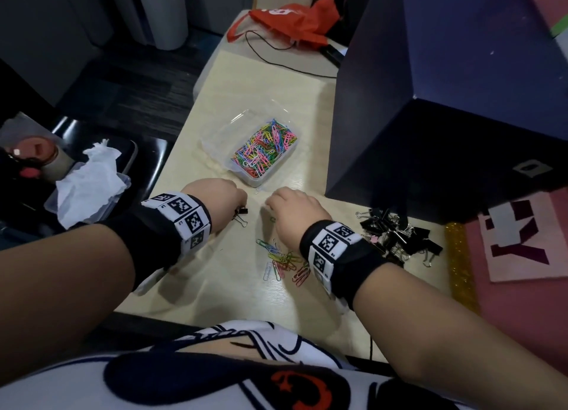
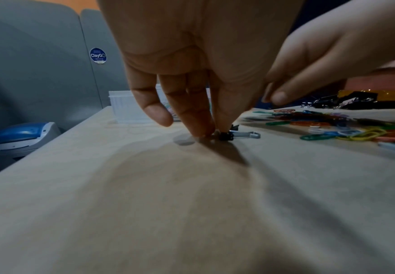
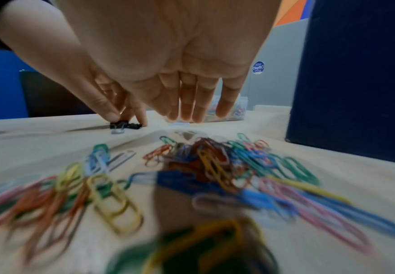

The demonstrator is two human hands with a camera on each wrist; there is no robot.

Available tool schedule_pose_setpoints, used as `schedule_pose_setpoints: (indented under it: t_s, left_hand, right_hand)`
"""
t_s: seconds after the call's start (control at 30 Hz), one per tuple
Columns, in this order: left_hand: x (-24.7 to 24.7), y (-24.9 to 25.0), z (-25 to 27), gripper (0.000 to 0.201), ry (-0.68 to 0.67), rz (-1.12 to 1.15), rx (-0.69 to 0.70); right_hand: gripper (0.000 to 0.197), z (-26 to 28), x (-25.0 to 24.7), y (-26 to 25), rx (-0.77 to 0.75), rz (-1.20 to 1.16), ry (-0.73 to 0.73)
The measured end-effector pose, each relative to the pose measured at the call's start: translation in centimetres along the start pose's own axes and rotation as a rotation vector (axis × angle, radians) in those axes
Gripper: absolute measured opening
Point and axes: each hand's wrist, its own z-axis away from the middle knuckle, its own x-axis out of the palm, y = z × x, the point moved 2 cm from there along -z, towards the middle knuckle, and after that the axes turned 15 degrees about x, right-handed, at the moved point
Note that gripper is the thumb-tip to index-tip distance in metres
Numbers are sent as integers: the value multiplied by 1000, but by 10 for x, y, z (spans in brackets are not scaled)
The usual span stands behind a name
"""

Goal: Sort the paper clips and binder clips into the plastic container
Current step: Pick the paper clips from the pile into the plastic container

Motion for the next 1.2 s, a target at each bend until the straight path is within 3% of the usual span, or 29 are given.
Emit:
schedule_pose_setpoints:
  t_s: [0.17, 0.33, 0.5, 0.63, 0.73, 0.9, 1.2]
  left_hand:
    - [2, 2, 2, 32, -8, -32, -12]
    - [5, 0, -1, 31, 4, -14, -16]
    - [5, 4, -13, 30, 10, -21, -1]
    - [3, 13, -24, 27, 14, -12, -11]
    - [1, 18, -31, 24, 8, 9, -21]
    - [-4, 27, -42, 21, 18, 0, -39]
    - [-31, 48, -69, 22, 43, 24, -19]
  right_hand:
    - [68, -7, -10, -16, -50, 28, -113]
    - [52, 12, 5, -4, -54, 34, -29]
    - [47, 39, 28, 23, -23, -72, -70]
    - [36, 25, 11, 43, 164, -290, 36]
    - [41, 15, 6, 56, 262, -336, 73]
    - [63, 27, 29, 58, 160, -238, -129]
    - [44, 71, 40, 66, 73, -291, -12]
